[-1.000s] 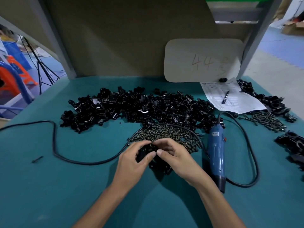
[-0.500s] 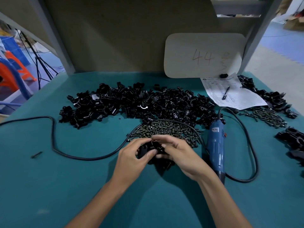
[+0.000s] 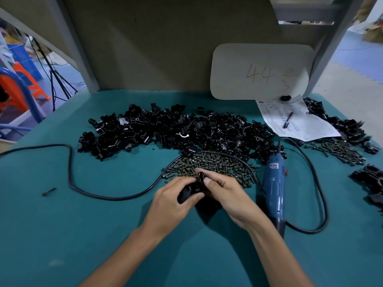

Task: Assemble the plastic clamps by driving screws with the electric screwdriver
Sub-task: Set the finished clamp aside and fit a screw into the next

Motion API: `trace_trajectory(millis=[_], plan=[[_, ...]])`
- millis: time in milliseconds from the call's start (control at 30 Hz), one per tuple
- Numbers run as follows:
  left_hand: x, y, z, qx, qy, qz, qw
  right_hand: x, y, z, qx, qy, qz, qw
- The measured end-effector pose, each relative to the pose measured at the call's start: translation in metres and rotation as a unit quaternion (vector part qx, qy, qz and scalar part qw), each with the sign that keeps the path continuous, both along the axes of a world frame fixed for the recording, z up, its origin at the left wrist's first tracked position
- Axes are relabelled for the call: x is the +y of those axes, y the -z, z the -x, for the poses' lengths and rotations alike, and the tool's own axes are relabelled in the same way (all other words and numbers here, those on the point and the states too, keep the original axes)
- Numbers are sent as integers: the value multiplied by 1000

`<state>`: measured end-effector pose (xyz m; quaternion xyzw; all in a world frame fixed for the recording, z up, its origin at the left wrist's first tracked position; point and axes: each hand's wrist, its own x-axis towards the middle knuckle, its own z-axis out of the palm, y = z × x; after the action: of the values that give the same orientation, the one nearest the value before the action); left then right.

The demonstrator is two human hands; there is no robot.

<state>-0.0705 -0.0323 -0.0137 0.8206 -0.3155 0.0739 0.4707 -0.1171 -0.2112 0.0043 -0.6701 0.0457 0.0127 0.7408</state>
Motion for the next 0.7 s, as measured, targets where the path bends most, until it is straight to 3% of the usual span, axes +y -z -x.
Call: trace_trajectory(millis=[300, 700], plan=[[0, -1, -1, 36, -7, 12, 999, -2, 1, 1, 11, 4, 58, 998], [2, -4, -2, 45, 3, 29, 999, 0, 2, 2, 17, -28, -26, 999]])
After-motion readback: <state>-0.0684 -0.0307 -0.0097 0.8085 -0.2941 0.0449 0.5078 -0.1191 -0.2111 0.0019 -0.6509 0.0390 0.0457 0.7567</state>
